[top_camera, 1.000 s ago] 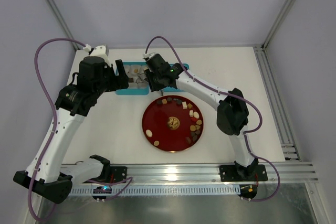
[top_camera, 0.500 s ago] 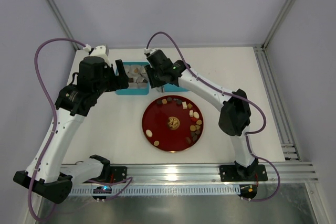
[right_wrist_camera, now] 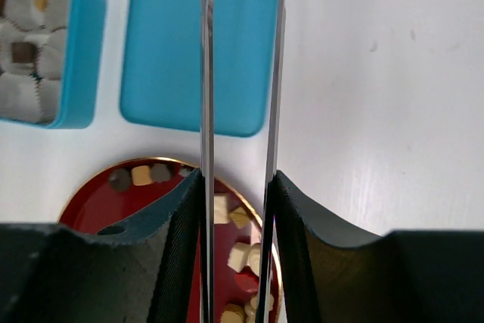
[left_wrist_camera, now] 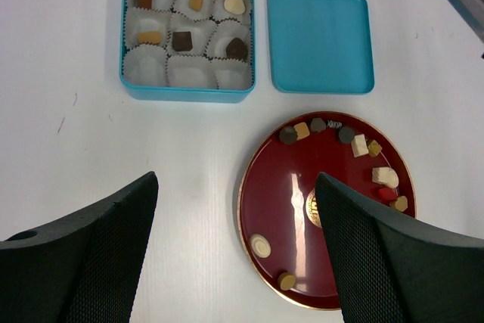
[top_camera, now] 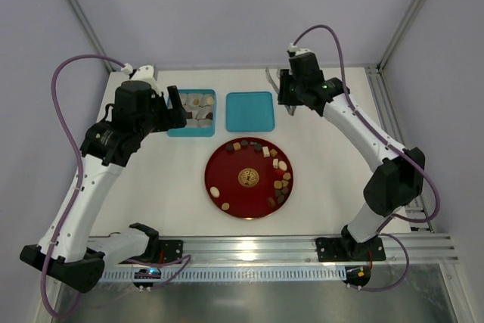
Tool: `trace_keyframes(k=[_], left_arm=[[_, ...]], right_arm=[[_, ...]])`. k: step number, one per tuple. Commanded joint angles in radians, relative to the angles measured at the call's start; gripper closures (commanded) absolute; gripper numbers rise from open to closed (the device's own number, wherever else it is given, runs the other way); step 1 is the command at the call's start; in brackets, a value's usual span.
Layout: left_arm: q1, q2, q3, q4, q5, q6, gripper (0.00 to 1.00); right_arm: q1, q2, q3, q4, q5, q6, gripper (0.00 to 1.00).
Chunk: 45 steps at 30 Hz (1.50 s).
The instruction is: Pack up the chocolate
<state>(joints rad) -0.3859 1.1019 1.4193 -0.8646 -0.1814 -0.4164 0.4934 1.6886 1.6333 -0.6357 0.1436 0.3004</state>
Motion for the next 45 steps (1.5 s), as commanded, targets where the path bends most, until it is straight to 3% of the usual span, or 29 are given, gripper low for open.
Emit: trace_keyframes(k=[1, 5, 13, 28, 45], left_arm=[[0.002, 0.01, 0.018, 0.05, 0.028, -0.013, 0.17], [0.002, 0.027, 0.017, 0.065, 0.049, -0.021, 0.17], [0.002, 0.055, 0.001, 0.095, 0.086, -0.028, 0.18], [0.001, 0.078, -0.074, 0.125, 0.095, -0.019, 0.18], [0.002, 0.118, -0.109, 0.147, 0.114, -0.027, 0.18]], right_arm=[[-0.084, -0.066, -0.117, 0.069, -0.015, 0.016, 0.57], [-0.196, -0.115, -0.29, 0.146, -0.022, 0.005, 0.57], [-0.351, -0.104, -0.463, 0.28, -0.039, -0.011, 0.57], [-0.383, -0.024, -0.605, 0.357, -0.061, 0.036, 0.52], [-0.385, 0.048, -0.587, 0.317, -0.049, 0.031, 0.48]])
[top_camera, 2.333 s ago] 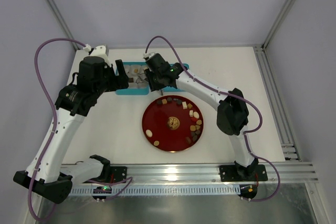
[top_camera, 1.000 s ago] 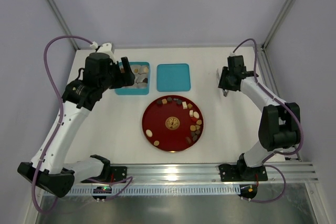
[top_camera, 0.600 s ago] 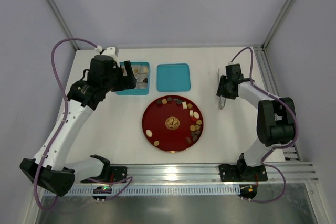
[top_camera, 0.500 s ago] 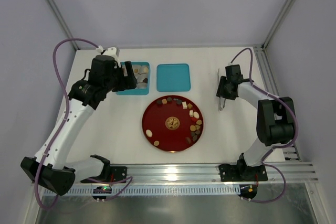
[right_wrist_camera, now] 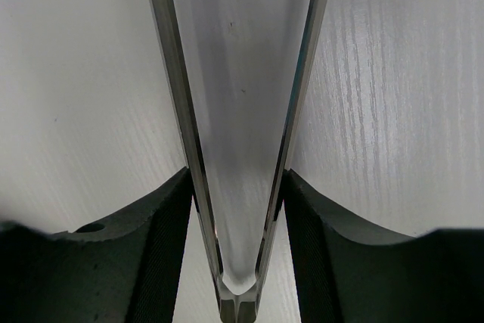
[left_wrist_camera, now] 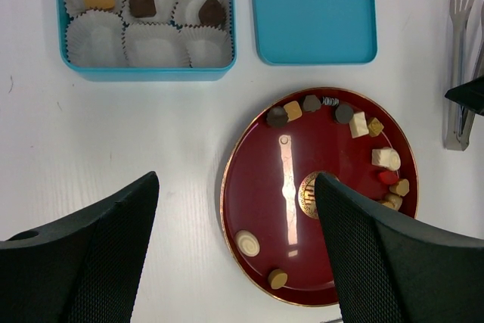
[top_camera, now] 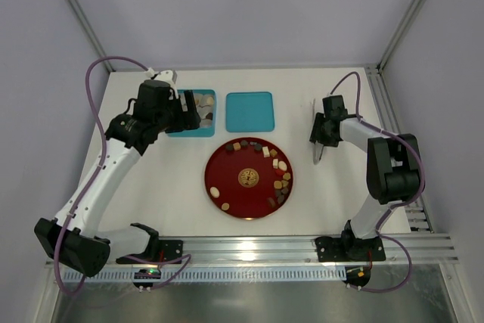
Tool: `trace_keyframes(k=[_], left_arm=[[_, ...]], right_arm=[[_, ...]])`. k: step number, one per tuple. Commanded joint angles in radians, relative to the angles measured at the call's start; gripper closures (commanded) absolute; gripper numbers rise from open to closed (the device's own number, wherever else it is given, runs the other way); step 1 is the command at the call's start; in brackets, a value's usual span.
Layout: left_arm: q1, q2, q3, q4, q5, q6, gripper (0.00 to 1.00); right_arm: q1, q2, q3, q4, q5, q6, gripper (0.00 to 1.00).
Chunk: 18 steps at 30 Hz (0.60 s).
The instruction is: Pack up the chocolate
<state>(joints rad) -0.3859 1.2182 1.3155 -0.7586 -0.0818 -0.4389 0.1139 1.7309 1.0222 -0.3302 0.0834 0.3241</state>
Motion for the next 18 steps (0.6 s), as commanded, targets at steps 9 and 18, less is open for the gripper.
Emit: trace_keyframes(k=[9, 18], left_arm=[[0.002, 0.02, -0.018, 0.044, 0.025, -0.006, 0.18], [0.001, 0.046, -0.021, 0.045, 0.034, -0.006, 0.18]], right_arm=[[-0.003, 0.032, 0.05, -0.027, 0.032, 0.0, 0.44], [-0.003, 0.03, 0.068, -0.053, 0.036, -0.005, 0.4]])
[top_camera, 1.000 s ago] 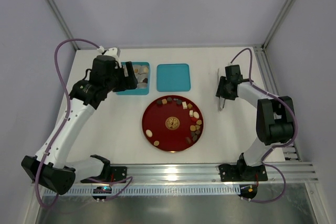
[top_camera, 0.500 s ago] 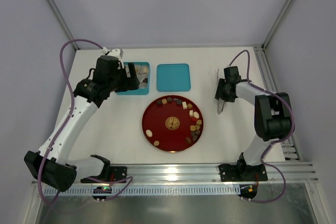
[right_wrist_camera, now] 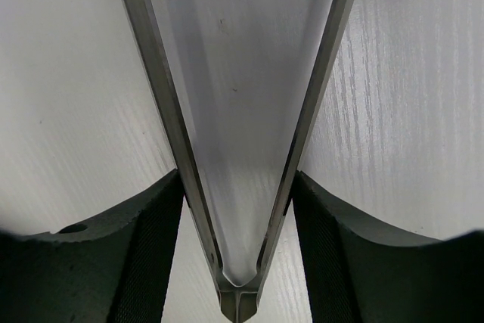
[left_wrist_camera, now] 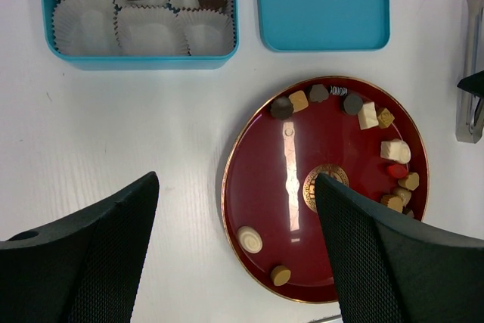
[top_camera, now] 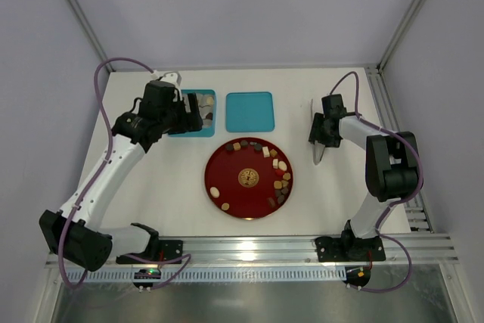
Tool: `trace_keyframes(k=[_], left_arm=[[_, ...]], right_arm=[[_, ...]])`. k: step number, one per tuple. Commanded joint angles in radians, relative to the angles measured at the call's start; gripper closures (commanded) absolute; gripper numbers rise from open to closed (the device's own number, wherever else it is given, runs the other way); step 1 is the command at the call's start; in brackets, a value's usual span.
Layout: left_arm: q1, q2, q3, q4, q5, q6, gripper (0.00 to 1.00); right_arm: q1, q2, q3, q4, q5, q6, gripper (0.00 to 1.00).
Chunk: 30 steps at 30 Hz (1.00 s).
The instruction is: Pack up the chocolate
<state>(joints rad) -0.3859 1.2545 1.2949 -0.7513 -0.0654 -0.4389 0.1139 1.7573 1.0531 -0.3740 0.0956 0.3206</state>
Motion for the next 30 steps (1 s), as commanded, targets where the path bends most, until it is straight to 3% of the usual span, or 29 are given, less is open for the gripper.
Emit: trace_keyframes(k=[1, 18, 30], left_arm=[[0.002, 0.011, 0.0, 0.038, 0.018, -0.006, 0.18], [0.002, 0.059, 0.007, 0.046, 0.024, 0.003, 0.18], [0.002, 0.121, 0.055, 0.046, 0.044, 0.011, 0.18]], right_arm=[[-0.003, 0.004, 0.041, -0.011, 0.027, -0.003, 0.39], [-0.003, -0.018, 0.061, -0.046, 0.013, -0.006, 0.2], [-0.003, -0.116, 0.038, -0.083, 0.018, 0.02, 0.14]])
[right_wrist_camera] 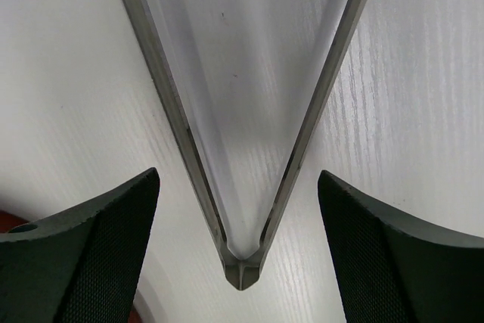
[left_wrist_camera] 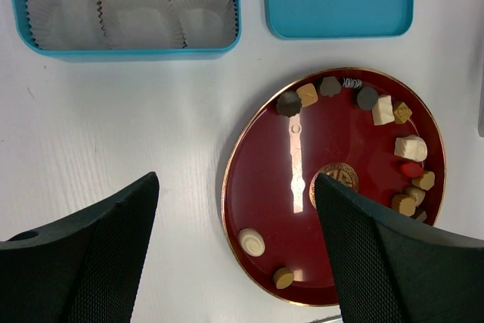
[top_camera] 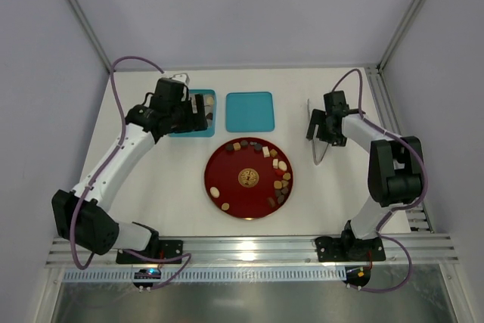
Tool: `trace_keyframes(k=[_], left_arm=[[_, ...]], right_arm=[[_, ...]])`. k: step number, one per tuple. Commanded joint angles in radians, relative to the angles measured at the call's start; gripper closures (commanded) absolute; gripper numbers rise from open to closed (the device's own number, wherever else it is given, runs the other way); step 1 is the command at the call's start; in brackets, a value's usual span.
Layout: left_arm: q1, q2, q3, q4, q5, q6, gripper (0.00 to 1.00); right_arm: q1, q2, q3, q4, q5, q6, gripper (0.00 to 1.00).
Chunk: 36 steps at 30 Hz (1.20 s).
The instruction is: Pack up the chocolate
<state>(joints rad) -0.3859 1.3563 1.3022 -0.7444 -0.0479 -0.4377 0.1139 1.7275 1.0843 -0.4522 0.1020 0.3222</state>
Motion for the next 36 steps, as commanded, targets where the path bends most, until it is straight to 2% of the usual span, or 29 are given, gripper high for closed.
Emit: trace_keyframes(k=[1, 6, 11, 17, 25, 32, 36], left_arm=[[0.002, 0.03, 0.063, 0.04, 0.031, 0.01, 0.18], [-0.011, 0.104, 0.144, 0.042, 0.037, 0.013, 0.18], [-0.057, 0.214, 0.245, 0.04, 0.016, 0.017, 0.18], [-0.076, 0.43, 0.405, 0.046, -0.012, 0.03, 0.23], [-0.077, 0.762, 0.713, -0.036, -0.038, 0.043, 0.3], [-0.077, 0.967, 0.965, -0.144, -0.066, 0.085, 0.36], [-0.076, 1.033, 1.025, -0.171, -0.073, 0.099, 0.38]], right_arm=[[-0.005, -0.113, 0.0, -0.006, 0.011, 0.021, 0.14], [-0.003, -0.239, -0.029, -0.026, 0.001, 0.041, 0.14], [0.018, -0.299, 0.006, -0.039, -0.042, 0.054, 0.14], [0.041, -0.287, 0.066, -0.037, -0.088, 0.055, 0.14], [0.046, -0.223, 0.114, -0.022, -0.159, 0.051, 0.15], [0.046, -0.181, 0.132, -0.002, -0.189, 0.051, 0.15], [0.046, -0.16, 0.147, 0.012, -0.2, 0.055, 0.15]])
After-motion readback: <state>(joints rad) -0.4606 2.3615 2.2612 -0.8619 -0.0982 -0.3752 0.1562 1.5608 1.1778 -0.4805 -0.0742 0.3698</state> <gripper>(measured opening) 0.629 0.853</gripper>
